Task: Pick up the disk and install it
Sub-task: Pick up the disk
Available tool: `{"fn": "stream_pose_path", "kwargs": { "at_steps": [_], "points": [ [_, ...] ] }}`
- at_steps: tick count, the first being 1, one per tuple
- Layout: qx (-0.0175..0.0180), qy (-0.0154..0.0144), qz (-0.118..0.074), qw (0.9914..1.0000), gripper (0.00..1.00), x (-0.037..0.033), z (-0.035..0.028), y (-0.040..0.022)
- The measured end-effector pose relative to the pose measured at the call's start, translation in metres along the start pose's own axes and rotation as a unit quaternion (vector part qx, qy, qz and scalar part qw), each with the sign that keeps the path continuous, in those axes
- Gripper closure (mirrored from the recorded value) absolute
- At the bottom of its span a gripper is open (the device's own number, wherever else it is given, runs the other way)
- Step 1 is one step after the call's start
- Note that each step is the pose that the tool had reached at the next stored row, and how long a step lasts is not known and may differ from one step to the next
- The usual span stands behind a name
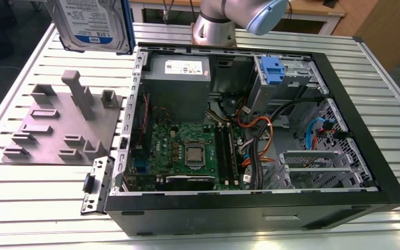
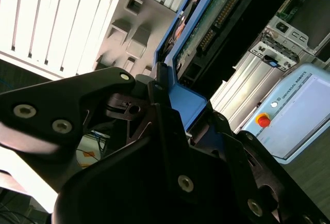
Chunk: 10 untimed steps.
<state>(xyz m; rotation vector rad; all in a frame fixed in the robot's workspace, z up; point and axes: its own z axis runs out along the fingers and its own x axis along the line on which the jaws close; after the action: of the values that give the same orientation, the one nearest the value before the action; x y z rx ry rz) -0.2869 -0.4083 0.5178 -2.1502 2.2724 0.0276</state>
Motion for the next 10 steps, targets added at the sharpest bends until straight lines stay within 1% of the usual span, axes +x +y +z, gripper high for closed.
{"fn": "stream_pose_path", "kwargs": {
  "at_steps": [5, 10],
  "points": [
    [0.0000, 0.0000, 0.000, 1.00000, 0.64, -0.0001, 0.0000, -0.0028],
    [0.0000, 0.0000, 0.000, 1.00000, 0.64, -0.0002, 0.0000, -0.0041]
  ]
}}
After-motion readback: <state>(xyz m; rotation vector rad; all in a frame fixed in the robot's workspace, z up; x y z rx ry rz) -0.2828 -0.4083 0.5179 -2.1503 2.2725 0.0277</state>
